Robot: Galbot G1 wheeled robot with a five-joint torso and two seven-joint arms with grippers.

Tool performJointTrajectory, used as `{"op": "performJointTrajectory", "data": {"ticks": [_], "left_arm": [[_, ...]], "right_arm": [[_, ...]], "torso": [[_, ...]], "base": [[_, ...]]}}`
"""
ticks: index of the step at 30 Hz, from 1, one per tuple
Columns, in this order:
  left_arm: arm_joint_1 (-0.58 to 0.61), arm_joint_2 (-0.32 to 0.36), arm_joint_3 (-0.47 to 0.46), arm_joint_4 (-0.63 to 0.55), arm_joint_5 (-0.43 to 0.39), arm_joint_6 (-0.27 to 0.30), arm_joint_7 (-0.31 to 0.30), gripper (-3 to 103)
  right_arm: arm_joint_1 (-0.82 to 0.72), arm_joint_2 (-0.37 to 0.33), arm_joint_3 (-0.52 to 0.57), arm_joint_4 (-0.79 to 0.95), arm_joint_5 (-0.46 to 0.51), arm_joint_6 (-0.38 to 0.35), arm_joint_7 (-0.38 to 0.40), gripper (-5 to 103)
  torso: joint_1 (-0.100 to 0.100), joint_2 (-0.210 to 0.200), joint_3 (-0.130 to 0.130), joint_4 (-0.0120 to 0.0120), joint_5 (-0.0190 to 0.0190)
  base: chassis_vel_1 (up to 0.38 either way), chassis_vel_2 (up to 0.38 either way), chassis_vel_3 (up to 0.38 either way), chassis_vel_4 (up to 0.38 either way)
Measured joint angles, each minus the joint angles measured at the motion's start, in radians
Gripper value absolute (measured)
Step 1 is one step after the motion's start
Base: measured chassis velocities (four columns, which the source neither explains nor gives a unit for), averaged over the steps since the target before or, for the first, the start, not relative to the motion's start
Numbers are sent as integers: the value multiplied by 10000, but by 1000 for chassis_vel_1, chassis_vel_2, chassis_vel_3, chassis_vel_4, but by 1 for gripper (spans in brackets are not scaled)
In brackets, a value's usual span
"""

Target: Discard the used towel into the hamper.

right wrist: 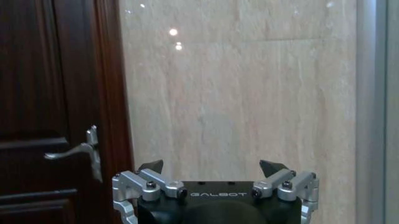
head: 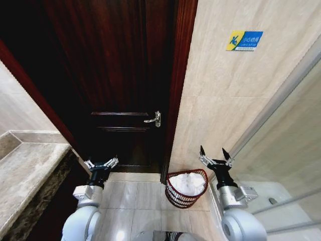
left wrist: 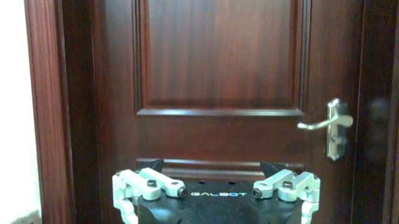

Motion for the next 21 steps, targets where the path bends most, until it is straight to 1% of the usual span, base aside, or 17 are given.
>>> {"op": "performJointTrajectory", "data": {"ticks": [3, 7, 13, 15, 17, 18, 21], "left_arm": [[-5, 108, -67, 491, -110, -374, 61, 100], [19, 213, -140, 660, -289, -548, 117, 100], [-36, 171, -69, 518, -355, -527, 129, 100], [-73, 137, 4, 310, -357, -389, 129, 100], [-71, 136, 16, 268, -357, -361, 129, 100], [-54, 136, 32, 154, -357, -316, 128, 100], [-15, 137, 40, 68, -362, -274, 127, 100]], "right_arm": [[-52, 14, 245, -372, -3, 292, -18, 100], [-267, 35, 444, -435, 65, 504, -192, 100], [-488, 136, 502, -562, 122, 648, -349, 100], [-584, 236, 469, -727, 165, 940, -377, 100], [-587, 253, 469, -776, 165, 1020, -382, 100], [-589, 268, 466, -935, 121, 1312, -393, 100], [-629, 234, 414, -1022, 21, 1558, -385, 100]], "torso": [[-7, -15, -8, 0, 1], [-13, -26, -16, 0, 0], [-19, -38, -21, 0, 0], [-21, -45, -25, -1, 0], [-22, -47, -26, -1, 1], [-24, -50, -28, 0, 1], [-26, -53, -29, 0, 0]], "base": [[0, 0, 0, 0], [0, 0, 0, 0], [0, 0, 0, 0], [0, 0, 0, 0], [0, 0, 0, 0], [0, 0, 0, 0], [0, 0, 0, 0]]}}
